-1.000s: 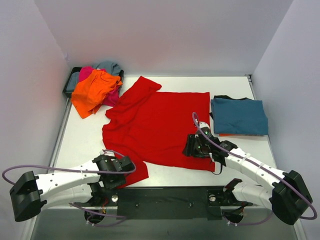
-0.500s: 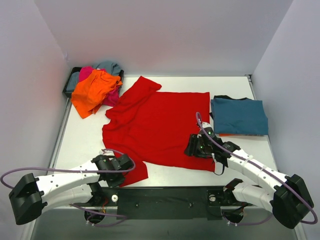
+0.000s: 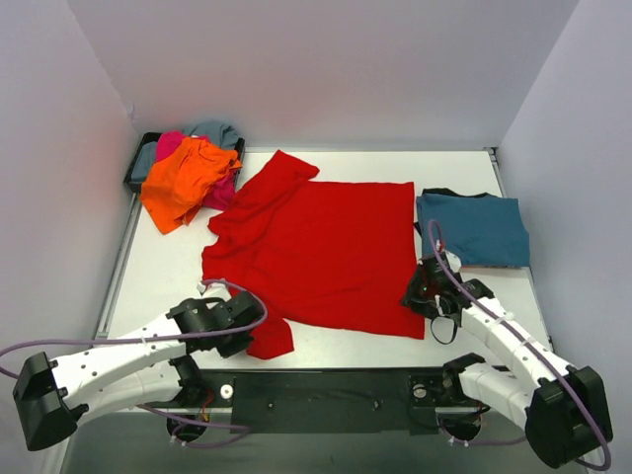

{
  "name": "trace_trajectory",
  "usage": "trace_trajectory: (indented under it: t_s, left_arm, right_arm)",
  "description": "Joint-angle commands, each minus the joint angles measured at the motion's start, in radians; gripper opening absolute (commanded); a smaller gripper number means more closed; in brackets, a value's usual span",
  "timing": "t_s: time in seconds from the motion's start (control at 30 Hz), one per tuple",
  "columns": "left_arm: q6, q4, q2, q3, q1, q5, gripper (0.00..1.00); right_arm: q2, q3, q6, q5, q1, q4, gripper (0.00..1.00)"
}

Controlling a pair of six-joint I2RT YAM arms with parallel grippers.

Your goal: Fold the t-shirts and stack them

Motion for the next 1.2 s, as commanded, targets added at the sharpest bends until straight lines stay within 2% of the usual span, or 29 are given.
trace_trajectory:
  t_s: [0.0, 0.17, 0.33, 0.53, 0.77, 0.93, 1.03, 1.13, 1.17]
  left_arm:
    - [-0.054, -0.068, -0.034, 0.093, -0.006, -0.018, 0.0]
    - [-0.059, -0.148, -0.09, 0.167, -0.007, -0.036, 0.0]
    - [-0.045, -0.159, -0.12, 0.193, -0.006, -0.053, 0.0]
    - [-0.03, -0.177, -0.138, 0.207, -0.006, -0.053, 0.0]
    - [-0.013, -0.234, -0.152, 0.242, -0.006, -0.065, 0.0]
    - [-0.005, -0.234, -0.144, 0.25, -0.006, -0.06, 0.0]
    - [0.002, -0.24, -0.144, 0.253, -0.007, -0.054, 0.0]
    - [0.014, -0.249, -0.143, 0.264, -0.007, -0.034, 0.0]
    - [0.015, -0.254, -0.143, 0.268, -0.007, -0.021, 0.0]
  right_arm:
    - [-0.06, -0.027, 0.111, 0.108, -0.054, -0.192, 0.32]
    - [-0.171, -0.047, 0.173, 0.113, -0.067, -0.304, 0.34]
    - [-0.229, -0.075, 0.194, 0.13, -0.067, -0.358, 0.34]
    - [-0.2, -0.082, 0.236, 0.15, -0.065, -0.361, 0.34]
    - [-0.142, -0.138, 0.271, 0.113, -0.064, -0.281, 0.31]
    - [-0.14, -0.145, 0.279, 0.121, -0.059, -0.283, 0.26]
    - [-0.143, -0.148, 0.288, 0.124, -0.059, -0.28, 0.19]
    - [-0.13, -0.135, 0.282, 0.115, -0.061, -0.281, 0.0]
    - [-0.13, -0.127, 0.277, 0.113, -0.061, -0.29, 0.0]
